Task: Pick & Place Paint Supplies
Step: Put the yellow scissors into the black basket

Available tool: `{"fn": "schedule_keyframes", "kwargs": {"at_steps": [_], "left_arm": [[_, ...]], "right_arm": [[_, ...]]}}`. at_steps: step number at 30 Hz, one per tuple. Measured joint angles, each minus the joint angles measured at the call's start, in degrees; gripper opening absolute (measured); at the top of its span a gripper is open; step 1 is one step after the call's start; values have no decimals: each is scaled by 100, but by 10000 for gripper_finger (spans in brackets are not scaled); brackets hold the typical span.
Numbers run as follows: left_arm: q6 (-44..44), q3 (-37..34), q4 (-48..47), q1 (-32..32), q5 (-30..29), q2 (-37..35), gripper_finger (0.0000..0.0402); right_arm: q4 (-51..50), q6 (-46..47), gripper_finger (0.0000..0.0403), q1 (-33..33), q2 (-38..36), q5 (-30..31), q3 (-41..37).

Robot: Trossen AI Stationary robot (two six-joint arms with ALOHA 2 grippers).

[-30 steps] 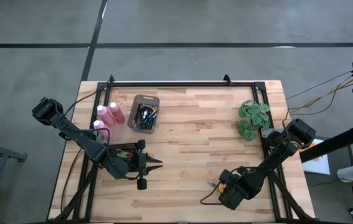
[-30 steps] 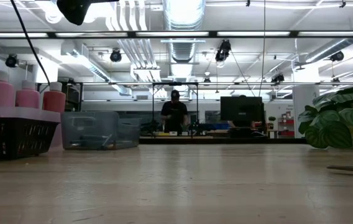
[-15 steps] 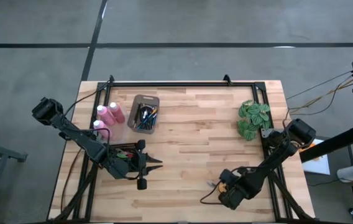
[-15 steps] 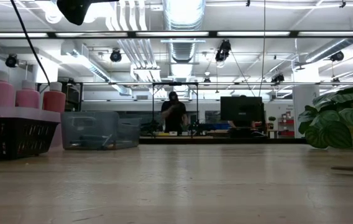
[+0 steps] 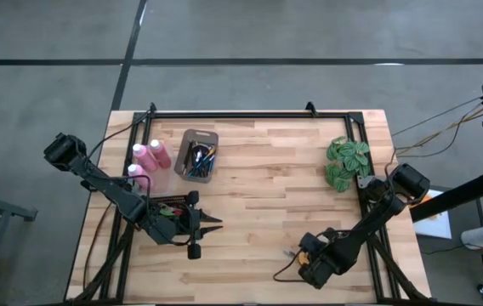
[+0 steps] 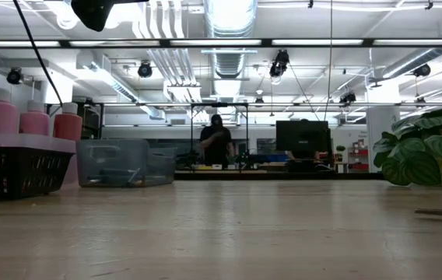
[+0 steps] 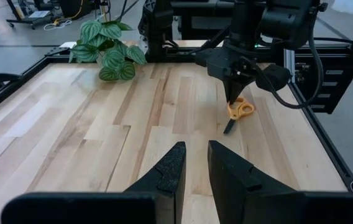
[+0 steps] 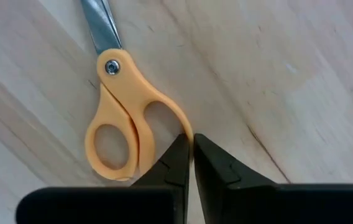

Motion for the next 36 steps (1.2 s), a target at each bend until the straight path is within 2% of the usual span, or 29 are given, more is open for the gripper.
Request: {"fn": "schedule_keyframes", "kwargs": {"at_steps": [9, 18, 25, 36], "left_arm": [[0, 0, -18, 2, 0, 0, 71], [0, 0, -46, 2, 0, -1, 71], [1, 0, -46, 2, 0, -1, 71], [2, 0, -46, 2, 0, -1, 71]], "right_arm": [[-231, -845, 13, -338, -48, 404, 623], [-213, -2135, 13, -1229, -42, 529, 1076], [297, -3173, 13, -1999, 25, 515, 1378], [1508, -3798, 13, -2832, 75, 486, 1448]]}}
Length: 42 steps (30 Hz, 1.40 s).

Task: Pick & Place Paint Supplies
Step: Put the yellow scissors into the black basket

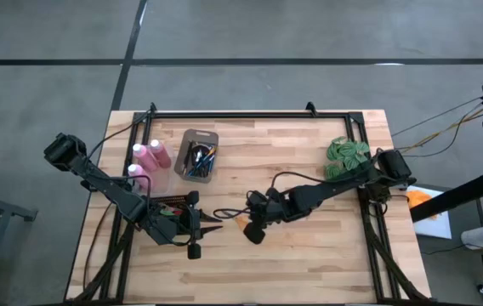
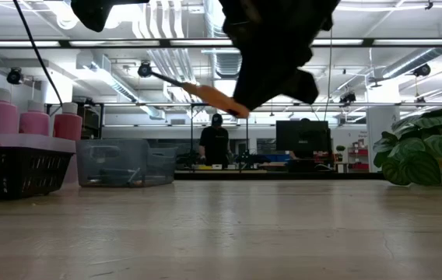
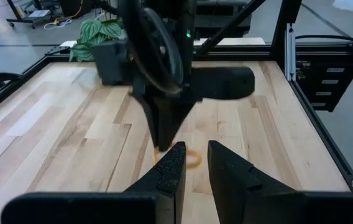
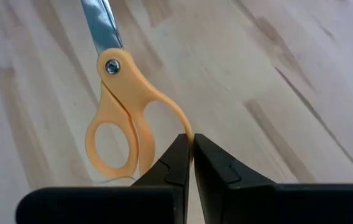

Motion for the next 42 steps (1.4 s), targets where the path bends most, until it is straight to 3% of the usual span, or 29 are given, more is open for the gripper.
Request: {"fn": "schedule_keyframes", "kwargs": {"at_steps": [11, 21, 42], "left_arm": [[-2, 0, -101, -2, 0, 1, 71], [-2, 2, -216, -2, 0, -1, 71], [-2, 0, -402, 0, 2, -3, 71]], "right_arm": [[266, -199, 13, -298, 1045, 30, 727], [257, -326, 13, -321, 2015, 457, 1637], [393, -158, 13, -320, 2249, 238, 1645]]}}
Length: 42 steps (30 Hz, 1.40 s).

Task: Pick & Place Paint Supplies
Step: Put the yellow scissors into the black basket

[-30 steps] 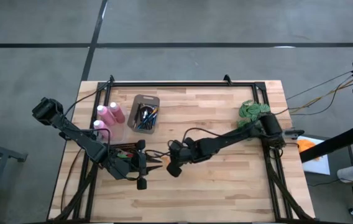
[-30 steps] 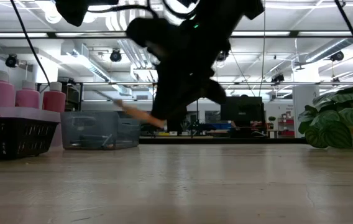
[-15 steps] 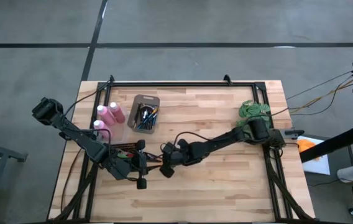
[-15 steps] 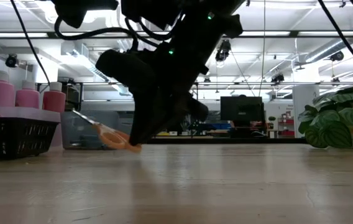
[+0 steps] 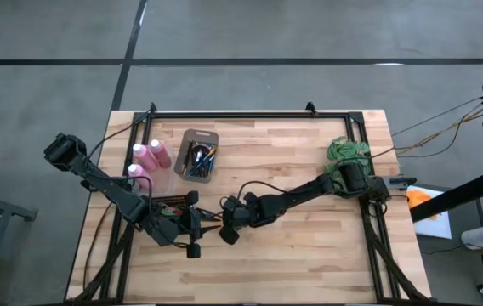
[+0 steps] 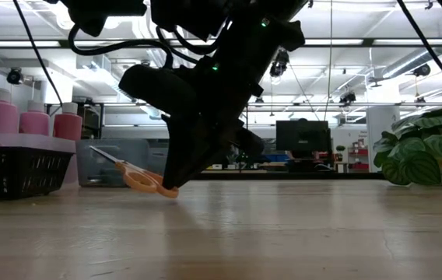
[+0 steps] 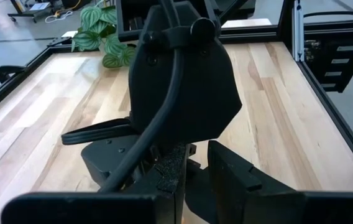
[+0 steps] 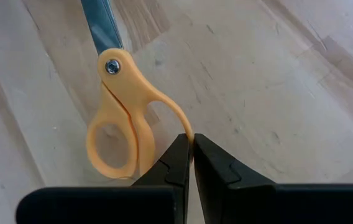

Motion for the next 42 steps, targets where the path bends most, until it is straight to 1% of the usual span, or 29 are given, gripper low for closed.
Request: {"fn": "schedule_keyframes", "kwargs": {"at_steps": [8, 15, 42], "left_arm": [[0, 2, 0, 0, -2, 0, 71], [0, 2, 0, 0, -2, 2, 71], [-1, 2, 2, -1, -2, 2, 71]], "right_arm": [[7, 35, 13, -2, 0, -133, -55], [35, 323, 13, -2, 0, -130, -161], [211, 422, 13, -2, 0, -129, -179]]}}
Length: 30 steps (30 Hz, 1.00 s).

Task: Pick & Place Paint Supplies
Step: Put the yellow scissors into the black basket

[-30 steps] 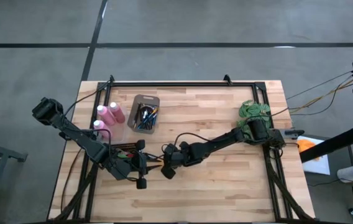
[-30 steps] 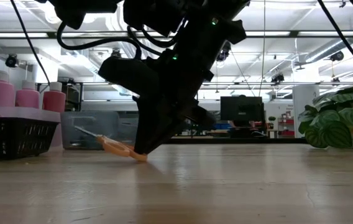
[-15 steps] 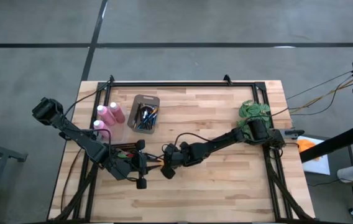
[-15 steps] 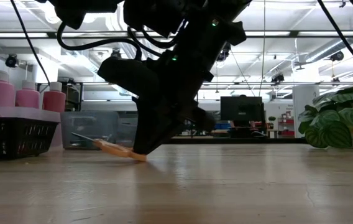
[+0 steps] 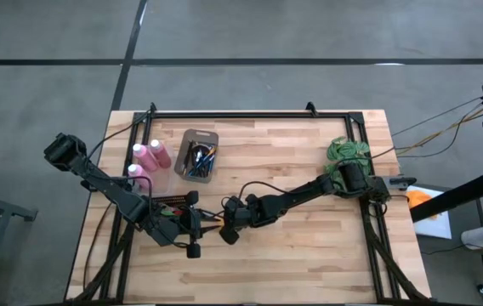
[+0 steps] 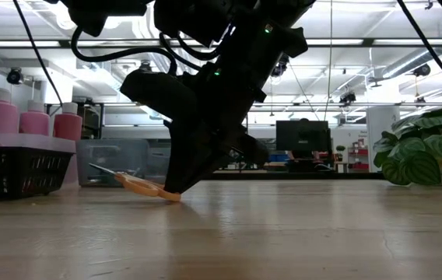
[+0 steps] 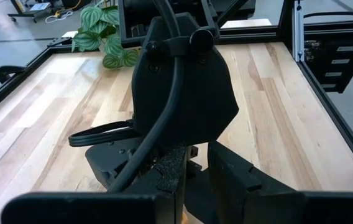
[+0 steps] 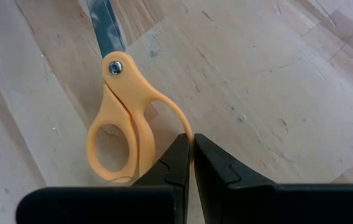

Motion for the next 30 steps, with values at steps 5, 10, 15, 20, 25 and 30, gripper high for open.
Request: {"fn": "schedule_keyframes", "kwargs": {"at_steps": [5, 10, 15, 20, 25, 30], "left_arm": [[1, 0, 0, -1, 0, 0, 71], [1, 0, 0, -1, 0, 0, 71], [1, 0, 0, -1, 0, 0, 71], [1, -2, 0, -1, 0, 0, 71], [0, 0, 0, -1, 0, 0, 71], [1, 0, 0, -1, 0, 0, 71]], "right_arm": [[1, 0, 13, 0, 0, 0, 0], [1, 0, 14, 0, 0, 0, 0], [2, -9, 45, -2, 0, 0, 0], [6, -159, 90, 1, 0, -34, 0], [9, -179, 97, 2, 0, -52, 0], [6, -204, 97, 31, 0, 6, 0]]}}
